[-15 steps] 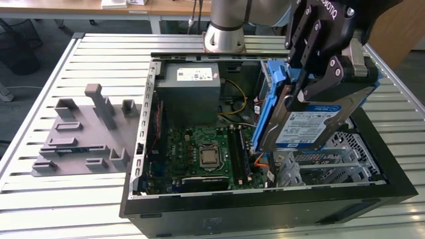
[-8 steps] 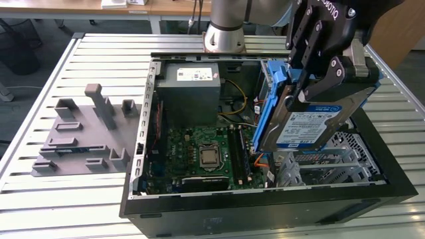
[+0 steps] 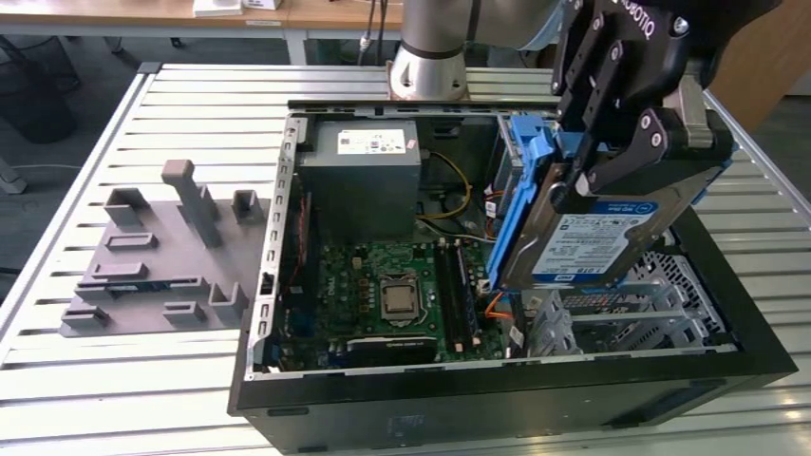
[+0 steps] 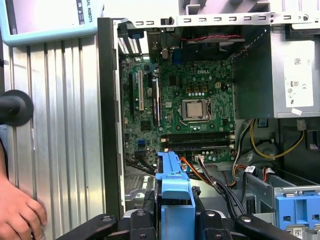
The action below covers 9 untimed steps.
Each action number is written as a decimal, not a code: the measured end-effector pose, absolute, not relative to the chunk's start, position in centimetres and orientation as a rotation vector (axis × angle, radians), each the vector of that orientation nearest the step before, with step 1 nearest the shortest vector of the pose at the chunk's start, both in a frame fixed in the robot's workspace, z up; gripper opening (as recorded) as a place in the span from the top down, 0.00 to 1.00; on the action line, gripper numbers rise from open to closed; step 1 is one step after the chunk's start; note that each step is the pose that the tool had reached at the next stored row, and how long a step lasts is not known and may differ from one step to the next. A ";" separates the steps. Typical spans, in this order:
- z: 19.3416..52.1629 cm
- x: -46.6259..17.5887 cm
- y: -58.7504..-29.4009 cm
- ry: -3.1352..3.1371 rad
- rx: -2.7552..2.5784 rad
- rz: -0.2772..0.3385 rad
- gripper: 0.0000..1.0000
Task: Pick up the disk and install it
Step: 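Insert the disk into the insertion slot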
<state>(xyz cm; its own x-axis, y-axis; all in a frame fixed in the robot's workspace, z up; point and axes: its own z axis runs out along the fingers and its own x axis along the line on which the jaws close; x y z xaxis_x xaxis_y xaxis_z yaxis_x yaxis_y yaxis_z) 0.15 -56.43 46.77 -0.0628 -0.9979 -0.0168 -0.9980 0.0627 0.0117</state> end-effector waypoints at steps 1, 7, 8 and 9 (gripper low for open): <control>46.8 0.2 -56.4 2.287 -2.147 0.031 0.64; 46.7 0.2 -56.7 2.287 -2.148 0.032 0.64; 46.7 0.2 -56.7 2.287 -2.148 0.031 0.64; 46.7 0.2 -56.7 2.287 -2.148 0.031 0.64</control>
